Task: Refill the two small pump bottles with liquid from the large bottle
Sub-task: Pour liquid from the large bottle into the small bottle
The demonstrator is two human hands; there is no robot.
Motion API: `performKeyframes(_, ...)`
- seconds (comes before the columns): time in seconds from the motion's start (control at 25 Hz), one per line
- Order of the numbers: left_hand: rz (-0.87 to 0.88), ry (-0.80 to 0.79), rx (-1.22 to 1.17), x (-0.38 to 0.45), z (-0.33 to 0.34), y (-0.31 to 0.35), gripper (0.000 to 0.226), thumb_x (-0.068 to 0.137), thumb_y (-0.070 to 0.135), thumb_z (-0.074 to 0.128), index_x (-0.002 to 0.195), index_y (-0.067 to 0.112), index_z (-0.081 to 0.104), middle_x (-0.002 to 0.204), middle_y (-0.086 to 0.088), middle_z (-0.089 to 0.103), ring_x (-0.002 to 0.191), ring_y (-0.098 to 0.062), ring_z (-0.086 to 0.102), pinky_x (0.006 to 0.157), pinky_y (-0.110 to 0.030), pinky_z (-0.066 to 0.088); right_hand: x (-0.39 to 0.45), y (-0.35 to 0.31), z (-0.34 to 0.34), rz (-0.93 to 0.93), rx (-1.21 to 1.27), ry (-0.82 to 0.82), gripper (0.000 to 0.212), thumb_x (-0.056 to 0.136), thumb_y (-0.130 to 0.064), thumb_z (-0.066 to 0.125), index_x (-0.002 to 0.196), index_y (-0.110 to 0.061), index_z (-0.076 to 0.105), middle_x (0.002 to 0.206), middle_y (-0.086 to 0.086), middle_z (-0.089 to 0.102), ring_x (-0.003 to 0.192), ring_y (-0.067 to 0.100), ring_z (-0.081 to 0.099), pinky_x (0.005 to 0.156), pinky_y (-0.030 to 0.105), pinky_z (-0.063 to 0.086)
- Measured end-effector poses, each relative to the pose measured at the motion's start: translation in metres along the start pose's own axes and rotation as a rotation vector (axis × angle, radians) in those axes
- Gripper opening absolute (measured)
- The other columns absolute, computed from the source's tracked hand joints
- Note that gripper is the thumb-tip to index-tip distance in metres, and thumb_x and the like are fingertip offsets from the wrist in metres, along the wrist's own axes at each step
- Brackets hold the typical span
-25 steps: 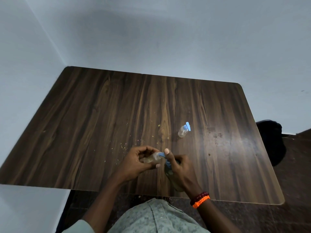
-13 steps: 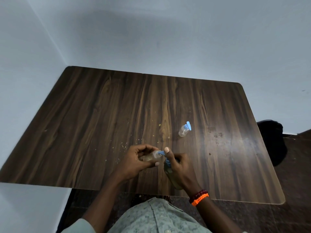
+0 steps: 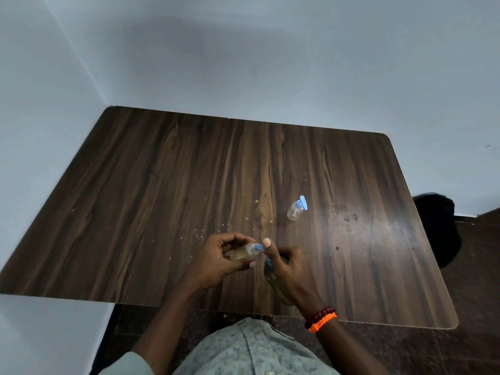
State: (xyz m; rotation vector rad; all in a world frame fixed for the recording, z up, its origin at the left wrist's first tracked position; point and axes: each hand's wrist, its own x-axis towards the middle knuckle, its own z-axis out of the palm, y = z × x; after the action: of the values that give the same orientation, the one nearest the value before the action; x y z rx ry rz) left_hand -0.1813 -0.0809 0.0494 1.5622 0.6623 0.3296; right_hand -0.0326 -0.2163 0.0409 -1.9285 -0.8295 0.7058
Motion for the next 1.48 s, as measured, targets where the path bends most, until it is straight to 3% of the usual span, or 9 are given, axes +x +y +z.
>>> performKeyframes(0.28, -0.020, -0.025, 0.049, -0.002, 0.001, -0.003, 0.037, 0.076, 0.009, 0.091, 0.109, 0.021, 0.079, 0.109, 0.005, 0.080, 0.104, -0.009, 0.075, 0.087, -0.023, 0.061, -0.003, 0.004, 0.003, 0.053, -0.052, 0.012, 0.080, 0.080, -0.077, 0.044, 0.073, -0.004, 0.076, 0.067, 0.018, 0.070, 0.065, 0.033, 0.065, 0.061, 0.043, 0.052)
performKeyframes(0.36, -0.017, -0.007, 0.044, -0.001, 0.001, -0.003, 0.037, 0.076, 0.012, 0.092, 0.109, 0.022, 0.079, 0.109, 0.004, 0.080, 0.105, -0.011, 0.075, 0.088, -0.024, 0.061, -0.003, 0.000, 0.003, 0.058, -0.036, 0.011, 0.086, 0.081, -0.080, 0.044, 0.069, 0.001, 0.074, 0.060, 0.017, 0.069, 0.056, 0.028, 0.064, 0.058, 0.039, 0.051)
performKeyframes(0.48, -0.008, 0.011, 0.028, -0.001, 0.000, -0.003, 0.037, 0.075, 0.014, 0.093, 0.108, 0.021, 0.079, 0.108, 0.001, 0.080, 0.104, -0.011, 0.075, 0.088, -0.022, 0.060, -0.004, -0.003, 0.001, 0.046, 0.012, 0.015, 0.095, 0.079, -0.084, 0.044, 0.066, 0.006, 0.072, 0.048, 0.004, 0.058, 0.042, 0.006, 0.049, 0.047, 0.014, 0.038)
performKeyframes(0.6, -0.014, 0.006, 0.021, -0.001, 0.000, -0.003, 0.037, 0.075, 0.013, 0.093, 0.108, 0.021, 0.079, 0.108, -0.001, 0.080, 0.104, -0.013, 0.075, 0.090, -0.028, 0.062, -0.003, 0.003, 0.002, 0.044, -0.008, 0.011, 0.090, 0.080, -0.082, 0.045, 0.066, 0.002, 0.073, 0.049, -0.001, 0.057, 0.045, 0.006, 0.051, 0.048, 0.015, 0.037)
performKeyframes(0.8, -0.039, -0.038, 0.058, -0.003, 0.003, -0.005, 0.036, 0.077, 0.013, 0.092, 0.109, 0.023, 0.079, 0.109, 0.003, 0.080, 0.105, -0.012, 0.075, 0.093, -0.035, 0.063, -0.002, 0.020, 0.008, 0.088, -0.098, 0.033, 0.078, 0.084, -0.080, 0.045, 0.070, -0.010, 0.076, 0.067, 0.014, 0.068, 0.074, 0.031, 0.065, 0.062, 0.036, 0.048)
performKeyframes(0.96, -0.041, -0.015, 0.033, -0.002, 0.002, -0.005, 0.035, 0.077, 0.016, 0.092, 0.108, 0.023, 0.079, 0.109, 0.001, 0.080, 0.106, -0.015, 0.075, 0.095, -0.046, 0.064, -0.001, 0.009, 0.003, 0.053, -0.037, 0.008, 0.096, 0.081, -0.089, 0.040, 0.063, 0.000, 0.071, 0.056, 0.016, 0.066, 0.047, 0.016, 0.058, 0.051, 0.021, 0.042)
performKeyframes(1.16, -0.025, -0.027, 0.060, 0.001, 0.003, -0.003, 0.035, 0.077, 0.016, 0.093, 0.108, 0.023, 0.079, 0.108, 0.002, 0.080, 0.105, -0.013, 0.075, 0.094, -0.037, 0.063, 0.001, 0.018, 0.005, 0.062, -0.063, 0.022, 0.096, 0.080, -0.094, 0.038, 0.067, -0.005, 0.073, 0.061, 0.016, 0.066, 0.059, 0.032, 0.063, 0.056, 0.036, 0.048)
performKeyframes(1.32, -0.031, -0.044, 0.073, 0.001, 0.004, -0.002, 0.036, 0.077, 0.017, 0.092, 0.109, 0.024, 0.078, 0.109, 0.005, 0.080, 0.105, -0.010, 0.075, 0.094, -0.031, 0.061, 0.001, 0.028, 0.009, 0.121, -0.089, 0.036, 0.092, 0.073, -0.101, 0.037, 0.081, -0.017, 0.074, 0.081, 0.011, 0.069, 0.078, 0.026, 0.066, 0.062, 0.029, 0.047)
performKeyframes(1.48, -0.015, -0.018, 0.076, 0.002, 0.001, -0.002, 0.035, 0.077, 0.016, 0.092, 0.108, 0.025, 0.078, 0.109, 0.004, 0.080, 0.104, -0.009, 0.074, 0.088, -0.025, 0.061, 0.001, 0.010, 0.001, 0.079, -0.013, 0.007, 0.094, 0.081, -0.087, 0.041, 0.070, 0.001, 0.073, 0.056, 0.016, 0.063, 0.047, 0.006, 0.056, 0.048, 0.015, 0.041)
